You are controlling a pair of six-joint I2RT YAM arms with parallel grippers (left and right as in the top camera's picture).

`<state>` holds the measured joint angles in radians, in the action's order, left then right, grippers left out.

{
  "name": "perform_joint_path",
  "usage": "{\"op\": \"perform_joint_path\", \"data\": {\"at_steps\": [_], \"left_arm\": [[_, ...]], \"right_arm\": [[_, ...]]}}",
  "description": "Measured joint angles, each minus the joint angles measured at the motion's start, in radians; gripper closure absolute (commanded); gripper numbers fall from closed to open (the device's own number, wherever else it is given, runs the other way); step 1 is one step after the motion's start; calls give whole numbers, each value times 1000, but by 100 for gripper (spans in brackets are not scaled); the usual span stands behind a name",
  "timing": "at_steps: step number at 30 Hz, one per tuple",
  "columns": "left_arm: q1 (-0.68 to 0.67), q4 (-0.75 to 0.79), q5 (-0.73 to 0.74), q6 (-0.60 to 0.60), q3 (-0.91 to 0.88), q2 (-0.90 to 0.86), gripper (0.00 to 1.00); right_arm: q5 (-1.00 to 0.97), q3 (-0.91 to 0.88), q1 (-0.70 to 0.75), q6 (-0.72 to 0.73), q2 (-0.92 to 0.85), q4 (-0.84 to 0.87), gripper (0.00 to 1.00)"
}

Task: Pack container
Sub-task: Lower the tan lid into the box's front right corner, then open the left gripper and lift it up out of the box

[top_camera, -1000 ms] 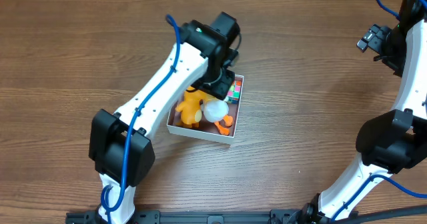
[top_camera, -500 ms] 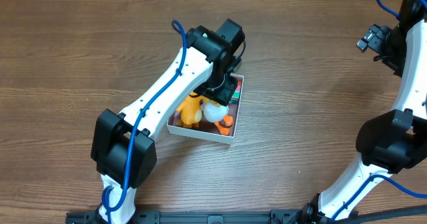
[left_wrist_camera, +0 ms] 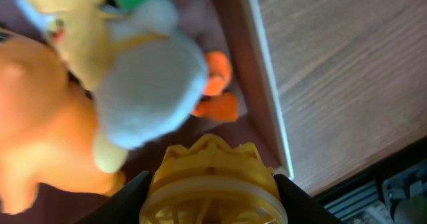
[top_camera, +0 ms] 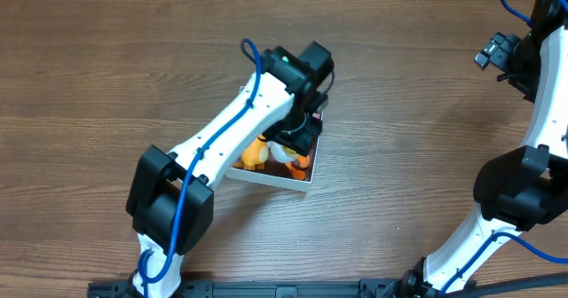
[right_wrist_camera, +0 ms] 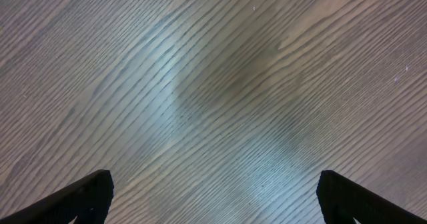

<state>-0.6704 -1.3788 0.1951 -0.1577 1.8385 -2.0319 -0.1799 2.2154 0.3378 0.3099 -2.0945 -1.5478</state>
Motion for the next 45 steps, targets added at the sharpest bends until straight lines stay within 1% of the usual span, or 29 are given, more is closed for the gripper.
{"op": "perform_joint_path", "data": {"at_steps": [4, 9, 10, 12, 19, 23, 25, 28, 30, 31, 32, 35, 41, 45], "left_arm": [[-30, -3, -11, 0, 0, 0, 44], [-35, -11, -32, -2, -2, 0, 43], [-35, -12, -35, -4, -2, 0, 41], [-35, -12, -43, -5, -2, 0, 30], [-35, -12, -61, -19, -6, 0, 31], [-35, -12, -64, -19, -7, 0, 29], [-34, -8, -65, -19, -7, 0, 25], [-29, -8, -65, -19, -6, 0, 16], [-19, -13, -65, -23, -5, 0, 14], [-8, -18, -65, -26, 0, 0, 12], [2, -31, -65, -27, 12, -1, 10], [46, -76, -75, -26, 96, -5, 0], [161, -212, -152, -27, 371, -7, 0], [220, -271, -201, -28, 480, -5, 0]], "right_arm": [[1, 0, 0, 0, 0, 0, 0], [0, 0, 0, 0, 0, 0, 0], [0, 0, 0, 0, 0, 0, 0], [0, 0, 0, 0, 0, 0, 0], [0, 0, 0, 0, 0, 0, 0], [0, 0, 0, 0, 0, -1, 0], [0, 0, 0, 0, 0, 0, 0], [0, 0, 0, 0, 0, 0, 0], [0, 0, 0, 0, 0, 0, 0], [0, 0, 0, 0, 0, 0, 0], [0, 0, 0, 0, 0, 0, 0], [0, 0, 0, 0, 0, 0, 0], [0, 0, 0, 0, 0, 0, 0], [0, 0, 0, 0, 0, 0, 0]]}}
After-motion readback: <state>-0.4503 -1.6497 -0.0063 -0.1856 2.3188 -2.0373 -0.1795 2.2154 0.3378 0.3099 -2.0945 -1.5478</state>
